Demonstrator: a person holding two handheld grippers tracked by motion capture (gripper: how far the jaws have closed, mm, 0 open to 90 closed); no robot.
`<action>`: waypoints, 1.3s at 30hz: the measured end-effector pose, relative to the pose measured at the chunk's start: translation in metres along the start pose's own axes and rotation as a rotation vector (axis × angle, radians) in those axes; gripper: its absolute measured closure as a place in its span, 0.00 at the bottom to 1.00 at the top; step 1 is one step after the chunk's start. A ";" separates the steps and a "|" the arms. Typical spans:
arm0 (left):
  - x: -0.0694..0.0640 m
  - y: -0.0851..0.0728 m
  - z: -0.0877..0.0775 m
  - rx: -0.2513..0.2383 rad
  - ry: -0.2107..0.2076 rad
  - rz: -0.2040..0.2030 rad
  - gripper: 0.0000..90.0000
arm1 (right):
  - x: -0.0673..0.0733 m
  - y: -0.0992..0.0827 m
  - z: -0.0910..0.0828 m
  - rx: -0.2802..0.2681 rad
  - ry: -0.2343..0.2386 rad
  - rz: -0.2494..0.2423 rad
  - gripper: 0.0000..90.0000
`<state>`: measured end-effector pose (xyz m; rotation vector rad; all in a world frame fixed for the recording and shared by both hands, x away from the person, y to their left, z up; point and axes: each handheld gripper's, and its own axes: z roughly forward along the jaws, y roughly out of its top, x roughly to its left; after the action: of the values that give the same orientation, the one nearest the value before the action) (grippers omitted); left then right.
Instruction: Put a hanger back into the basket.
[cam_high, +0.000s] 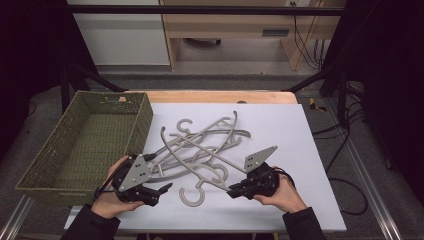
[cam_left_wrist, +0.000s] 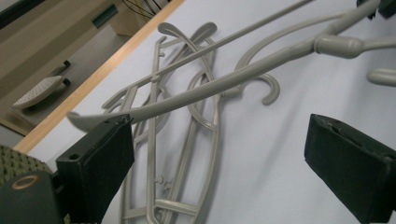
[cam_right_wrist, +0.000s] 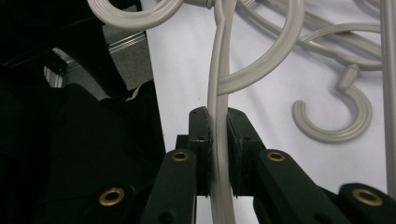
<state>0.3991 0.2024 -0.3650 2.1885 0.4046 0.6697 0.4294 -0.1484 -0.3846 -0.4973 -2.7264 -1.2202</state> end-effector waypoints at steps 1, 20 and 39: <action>0.000 0.000 0.000 0.000 0.000 0.000 0.09 | 0.000 0.000 0.000 0.000 0.000 0.000 0.91; -0.022 0.010 0.040 0.141 0.017 0.323 0.32 | 0.006 -0.004 0.001 0.054 0.102 -0.024 0.91; -0.030 0.000 0.044 0.092 0.015 0.388 0.70 | 0.007 -0.005 -0.001 0.047 0.144 -0.018 0.91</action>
<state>0.4009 0.1617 -0.3991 2.3756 0.0139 0.8894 0.4213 -0.1503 -0.3857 -0.3656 -2.6372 -1.1451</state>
